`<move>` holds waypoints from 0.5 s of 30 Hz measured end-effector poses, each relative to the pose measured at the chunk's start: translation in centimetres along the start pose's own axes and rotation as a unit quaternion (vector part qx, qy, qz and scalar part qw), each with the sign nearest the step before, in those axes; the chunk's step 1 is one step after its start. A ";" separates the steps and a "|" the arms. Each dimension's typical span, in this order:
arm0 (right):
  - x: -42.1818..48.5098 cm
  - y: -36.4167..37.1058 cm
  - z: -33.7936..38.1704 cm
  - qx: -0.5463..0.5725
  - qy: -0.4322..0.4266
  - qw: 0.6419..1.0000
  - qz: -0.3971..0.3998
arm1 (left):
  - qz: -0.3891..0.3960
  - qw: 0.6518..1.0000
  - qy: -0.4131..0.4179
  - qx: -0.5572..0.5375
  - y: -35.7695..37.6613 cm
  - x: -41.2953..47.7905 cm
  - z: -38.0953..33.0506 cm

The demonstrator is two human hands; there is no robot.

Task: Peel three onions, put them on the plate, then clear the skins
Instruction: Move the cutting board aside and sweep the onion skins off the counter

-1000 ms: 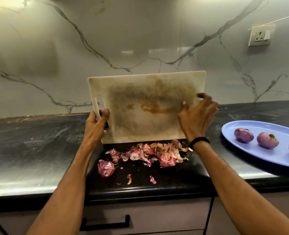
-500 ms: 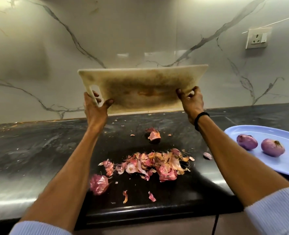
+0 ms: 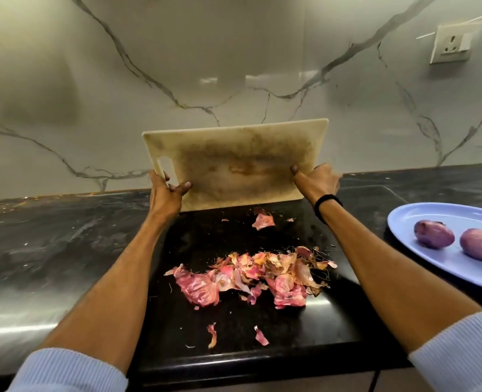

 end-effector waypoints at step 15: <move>-7.6 7.0 1.9 -0.226 -0.253 0.823 0.456 | 0.042 0.999 -0.020 -0.028 0.1 1.1 -0.4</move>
Point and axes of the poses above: each hand's wrist, its own x-axis towards the middle knuckle, its own y-axis out of the palm, z = x × y, the point moved 2 cm from there along x, towards the middle knuckle, and after that the axes turned 9 degrees about y, right-handed, at the moved point
